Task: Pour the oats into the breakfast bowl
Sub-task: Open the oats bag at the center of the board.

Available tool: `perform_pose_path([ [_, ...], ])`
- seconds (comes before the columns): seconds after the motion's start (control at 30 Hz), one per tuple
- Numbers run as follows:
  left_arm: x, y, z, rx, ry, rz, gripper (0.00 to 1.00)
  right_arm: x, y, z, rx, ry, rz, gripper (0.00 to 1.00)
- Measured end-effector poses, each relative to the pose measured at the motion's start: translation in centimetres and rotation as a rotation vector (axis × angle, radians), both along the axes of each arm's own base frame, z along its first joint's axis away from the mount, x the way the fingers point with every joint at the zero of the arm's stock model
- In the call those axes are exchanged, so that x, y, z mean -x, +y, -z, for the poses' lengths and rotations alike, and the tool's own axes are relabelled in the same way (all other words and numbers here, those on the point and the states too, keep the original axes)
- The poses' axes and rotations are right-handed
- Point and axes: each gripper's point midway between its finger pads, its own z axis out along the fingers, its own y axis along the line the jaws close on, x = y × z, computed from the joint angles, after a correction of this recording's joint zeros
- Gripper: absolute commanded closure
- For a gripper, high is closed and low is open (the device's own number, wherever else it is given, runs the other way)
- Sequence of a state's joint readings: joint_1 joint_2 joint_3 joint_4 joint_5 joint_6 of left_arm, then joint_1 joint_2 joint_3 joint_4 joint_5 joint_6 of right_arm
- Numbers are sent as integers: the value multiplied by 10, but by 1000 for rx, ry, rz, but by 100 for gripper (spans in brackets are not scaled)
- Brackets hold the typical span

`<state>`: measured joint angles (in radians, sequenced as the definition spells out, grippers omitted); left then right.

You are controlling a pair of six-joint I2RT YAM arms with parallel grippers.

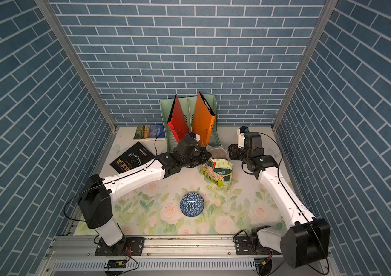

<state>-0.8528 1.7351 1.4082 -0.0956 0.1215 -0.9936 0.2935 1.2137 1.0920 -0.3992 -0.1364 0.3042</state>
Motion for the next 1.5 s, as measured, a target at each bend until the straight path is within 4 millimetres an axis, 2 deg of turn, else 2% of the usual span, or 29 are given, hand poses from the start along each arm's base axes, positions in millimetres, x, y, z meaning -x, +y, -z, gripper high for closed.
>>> perform_pose_path([
  [0.1,0,-2,0,9,5,-2,100,15,-2,-7,-5,-5,-10,29],
  [0.2,-1,-2,0,13,9,-5,100,26,1,-15,2,-22,-31,26],
  [0.3,0,-2,0,14,10,-5,100,31,5,-12,27,-15,-53,29],
  [0.37,0,-2,0,13,11,-5,100,32,7,-3,62,13,-63,32],
  [0.57,0,-1,1,11,13,-5,100,22,16,19,166,80,-99,42],
  [0.63,1,0,0,10,14,-4,100,18,20,22,195,91,-114,47],
  [0.77,3,1,0,3,18,-3,100,13,26,27,259,94,-141,77],
  [0.97,8,8,-3,-13,25,-4,100,1,13,23,340,57,-63,99],
  [1.0,9,11,-3,-17,26,-7,100,-2,10,21,343,45,-42,100],
  [1.13,16,22,-3,-35,32,-14,100,-16,6,7,337,-25,23,100],
  [1.3,19,28,-5,-46,30,-23,100,-24,13,-4,272,-78,37,100],
  [1.37,19,28,-5,-48,31,-23,100,-22,17,-2,242,-83,27,90],
  [1.43,19,28,-5,-50,31,-24,100,-14,18,5,201,-77,23,64],
  [1.5,19,29,-5,-52,28,-26,100,-3,16,9,176,-79,16,47],
])
